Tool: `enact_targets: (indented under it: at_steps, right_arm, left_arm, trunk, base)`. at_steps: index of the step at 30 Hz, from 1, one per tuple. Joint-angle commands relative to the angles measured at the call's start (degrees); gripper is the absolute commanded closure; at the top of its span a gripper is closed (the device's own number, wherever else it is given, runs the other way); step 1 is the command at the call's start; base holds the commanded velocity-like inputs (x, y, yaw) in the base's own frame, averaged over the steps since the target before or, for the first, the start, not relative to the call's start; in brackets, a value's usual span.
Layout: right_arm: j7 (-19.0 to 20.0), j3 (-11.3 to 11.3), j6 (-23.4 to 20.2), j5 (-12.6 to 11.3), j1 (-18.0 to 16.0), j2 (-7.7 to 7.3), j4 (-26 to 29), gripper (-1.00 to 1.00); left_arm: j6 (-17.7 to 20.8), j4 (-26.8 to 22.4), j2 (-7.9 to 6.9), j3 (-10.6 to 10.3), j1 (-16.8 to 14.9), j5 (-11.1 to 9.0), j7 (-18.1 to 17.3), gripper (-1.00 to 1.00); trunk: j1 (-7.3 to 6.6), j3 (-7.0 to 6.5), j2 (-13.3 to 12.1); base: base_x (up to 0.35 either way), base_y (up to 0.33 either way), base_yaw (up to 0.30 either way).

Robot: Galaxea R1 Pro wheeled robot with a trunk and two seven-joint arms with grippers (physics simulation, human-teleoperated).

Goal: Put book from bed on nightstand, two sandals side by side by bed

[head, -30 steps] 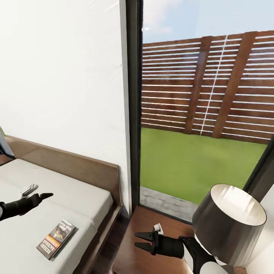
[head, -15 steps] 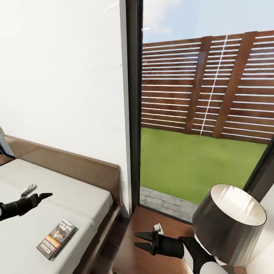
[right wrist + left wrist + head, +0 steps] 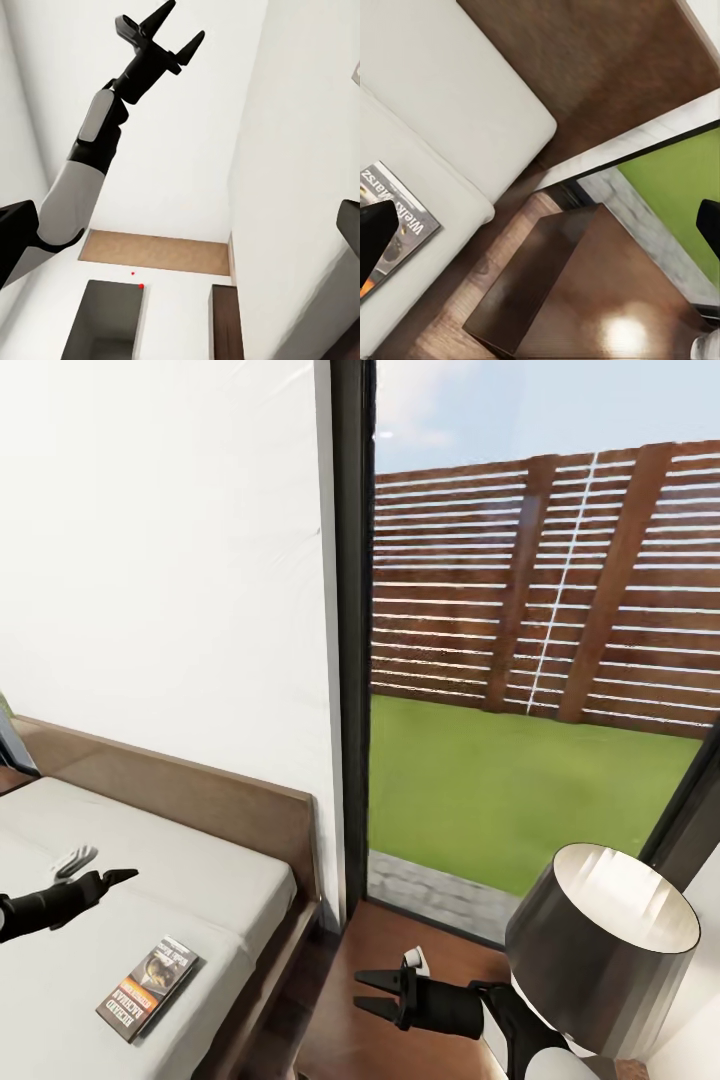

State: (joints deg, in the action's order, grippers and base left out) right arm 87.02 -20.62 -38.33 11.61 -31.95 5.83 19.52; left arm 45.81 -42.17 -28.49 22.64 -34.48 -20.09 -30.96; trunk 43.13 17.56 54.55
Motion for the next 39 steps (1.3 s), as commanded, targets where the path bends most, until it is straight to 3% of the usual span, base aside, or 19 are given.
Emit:
enact_targets:
  at_steps: [1,22,39]
  right_arm:
    - [0.3,-0.4,-0.6,0.6,0.0,0.06,0.1,-1.0]
    - [0.3,-0.4,-0.6,0.6,0.0,0.06,0.1,-1.0]
    - [0.3,-0.4,-0.6,0.6,0.0,0.06,0.1,-1.0]
  left_arm:
    - [0.3,0.2,0.01,0.2,-0.1,0.0,-0.2,-1.0]
    - [0.2,2.1,1.56,1.3,0.1,0.0,-0.3,-1.0]
    - [0.2,2.8,1.88,1.3,0.2,0.0,-0.3,-1.0]
  trunk:
    - [0.01,0.1,0.1]
    - [0.01,1.91,0.1]
    - [0.01,3.46,0.1]
  base:
    - [0.0,0.0,0.0]
    - [0.0,0.0,0.0]
    - [0.0,0.0,0.0]
